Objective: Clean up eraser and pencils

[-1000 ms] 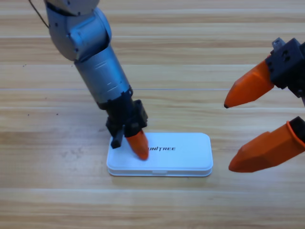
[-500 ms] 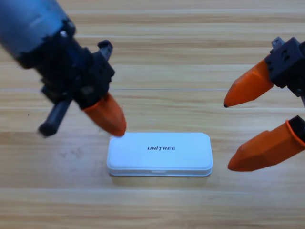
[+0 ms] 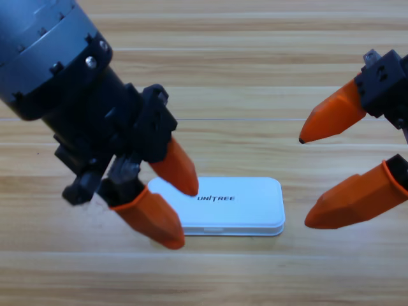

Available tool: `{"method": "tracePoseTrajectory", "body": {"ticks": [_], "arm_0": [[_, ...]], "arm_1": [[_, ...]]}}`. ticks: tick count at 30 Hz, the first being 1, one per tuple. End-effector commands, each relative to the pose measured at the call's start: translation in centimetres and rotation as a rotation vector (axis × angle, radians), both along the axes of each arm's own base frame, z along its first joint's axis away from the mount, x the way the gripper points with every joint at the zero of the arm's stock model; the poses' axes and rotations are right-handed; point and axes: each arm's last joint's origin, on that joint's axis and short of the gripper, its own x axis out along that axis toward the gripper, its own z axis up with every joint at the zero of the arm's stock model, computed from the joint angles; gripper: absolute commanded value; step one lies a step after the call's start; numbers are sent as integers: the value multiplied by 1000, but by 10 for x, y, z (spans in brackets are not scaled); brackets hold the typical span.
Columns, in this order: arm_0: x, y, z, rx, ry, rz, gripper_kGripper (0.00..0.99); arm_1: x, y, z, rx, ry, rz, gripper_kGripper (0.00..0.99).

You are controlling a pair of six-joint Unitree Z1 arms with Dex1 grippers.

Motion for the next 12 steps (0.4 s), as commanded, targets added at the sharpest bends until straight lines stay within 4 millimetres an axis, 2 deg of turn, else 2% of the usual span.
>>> {"method": "tracePoseTrajectory", "body": {"ticks": [1,12], "arm_0": [[-2,-5,-9,30,-53,-102,990],[3,-7,-13,63,-80,-3,990]], "arm_1": [[-3,3,-7,2,12,10,990],[-3,2,-7,2,13,7,990]]}}
